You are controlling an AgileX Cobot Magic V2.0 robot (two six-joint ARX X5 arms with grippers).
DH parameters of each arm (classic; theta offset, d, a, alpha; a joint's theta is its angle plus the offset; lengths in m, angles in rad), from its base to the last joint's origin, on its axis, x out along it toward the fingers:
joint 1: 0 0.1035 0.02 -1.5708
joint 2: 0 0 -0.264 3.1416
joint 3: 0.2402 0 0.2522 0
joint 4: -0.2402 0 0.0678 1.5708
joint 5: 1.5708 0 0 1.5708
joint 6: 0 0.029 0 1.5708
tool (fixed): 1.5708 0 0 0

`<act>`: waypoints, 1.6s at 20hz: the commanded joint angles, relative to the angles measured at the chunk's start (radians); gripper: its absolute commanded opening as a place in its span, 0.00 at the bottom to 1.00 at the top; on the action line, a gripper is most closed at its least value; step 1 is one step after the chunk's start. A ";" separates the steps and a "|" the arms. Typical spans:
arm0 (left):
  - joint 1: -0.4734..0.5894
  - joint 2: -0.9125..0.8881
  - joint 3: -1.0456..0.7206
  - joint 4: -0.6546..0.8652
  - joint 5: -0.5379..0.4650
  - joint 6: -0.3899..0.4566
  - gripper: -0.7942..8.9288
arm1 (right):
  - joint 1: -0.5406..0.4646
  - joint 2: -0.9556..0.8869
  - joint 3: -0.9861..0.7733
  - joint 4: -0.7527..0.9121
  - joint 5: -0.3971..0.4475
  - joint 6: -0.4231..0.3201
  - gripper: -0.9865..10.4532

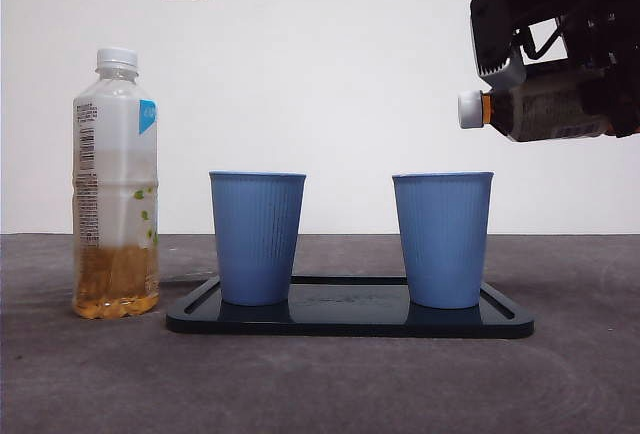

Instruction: Pour the drink into the cup

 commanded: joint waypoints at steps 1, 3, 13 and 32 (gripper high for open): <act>-0.008 0.005 0.019 0.005 0.001 0.005 0.63 | 0.008 0.008 0.037 0.028 0.032 -0.010 0.23; -0.008 0.005 0.019 0.005 0.001 0.005 0.63 | 0.008 0.008 0.037 0.028 0.032 -0.010 0.23; -0.008 0.005 0.019 0.005 0.001 0.005 0.63 | 0.007 0.003 0.037 0.036 0.030 0.277 0.23; -0.008 0.004 0.019 0.004 0.000 0.008 0.63 | -0.196 -0.183 -0.529 0.999 -0.531 1.077 0.22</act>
